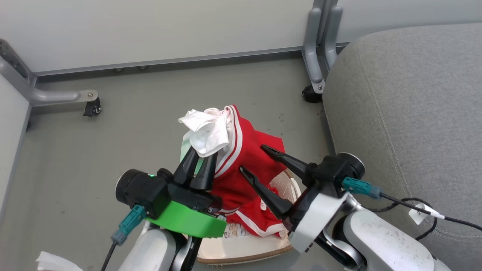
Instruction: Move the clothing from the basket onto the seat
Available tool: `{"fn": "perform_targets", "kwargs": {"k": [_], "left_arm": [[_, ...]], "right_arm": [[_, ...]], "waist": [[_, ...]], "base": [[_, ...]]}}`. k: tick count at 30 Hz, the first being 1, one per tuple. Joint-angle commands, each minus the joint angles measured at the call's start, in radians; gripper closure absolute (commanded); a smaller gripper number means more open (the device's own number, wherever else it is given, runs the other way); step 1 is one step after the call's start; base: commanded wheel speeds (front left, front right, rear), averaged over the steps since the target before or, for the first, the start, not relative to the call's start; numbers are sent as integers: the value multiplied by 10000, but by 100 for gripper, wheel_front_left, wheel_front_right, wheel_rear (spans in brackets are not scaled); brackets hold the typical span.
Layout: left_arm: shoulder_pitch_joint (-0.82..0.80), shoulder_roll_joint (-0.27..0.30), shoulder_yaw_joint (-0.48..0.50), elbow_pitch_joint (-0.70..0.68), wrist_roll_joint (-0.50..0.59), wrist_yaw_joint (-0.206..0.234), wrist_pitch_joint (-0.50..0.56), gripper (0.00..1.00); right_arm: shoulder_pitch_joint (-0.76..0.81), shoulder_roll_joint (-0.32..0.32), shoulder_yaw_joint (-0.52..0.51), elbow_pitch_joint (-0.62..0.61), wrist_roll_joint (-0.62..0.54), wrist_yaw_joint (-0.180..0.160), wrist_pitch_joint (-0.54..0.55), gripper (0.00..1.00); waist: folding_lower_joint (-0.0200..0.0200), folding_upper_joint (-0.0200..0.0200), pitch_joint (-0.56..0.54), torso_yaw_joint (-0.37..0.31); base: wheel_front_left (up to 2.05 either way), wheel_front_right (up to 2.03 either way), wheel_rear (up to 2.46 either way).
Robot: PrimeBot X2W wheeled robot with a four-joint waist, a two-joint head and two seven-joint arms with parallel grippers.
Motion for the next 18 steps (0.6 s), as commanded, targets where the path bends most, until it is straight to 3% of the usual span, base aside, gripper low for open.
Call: {"fn": "perform_targets", "kwargs": {"k": [1,12,13,14,15,18], "left_arm": [[-172,19,12,16,-26,-29,2,100],[-264,-50,-284,63,-89,-108,43,100],[-270,-53,-300,71,-87,-116,45,100],[-275,-55,-311,71,-76,-119,45,100],[-275,-57,-321,76,-82,-122,44,100],[-277,-59,-352,91,-113,-109,41,100]], "right_arm": [[-248,-55,163,117,119,1,-20,0],[-1581,259,1603,1321,765,1,-46,0],[-1670,310,1726,1423,814,1,-72,22],[-1735,347,1782,1510,855,1,-119,54],[-1811,388,1880,1617,926,1,-153,100],[-1959,514,2051,1865,1064,1,-256,100]], "waist": [[0,0,29,50],[0,0,76,150],[0,0,75,156],[0,0,76,161],[0,0,74,170],[0,0,74,188]], "base": [[0,0,0],[0,0,0],[0,0,0],[0,0,0],[0,0,0],[0,0,0]]}}
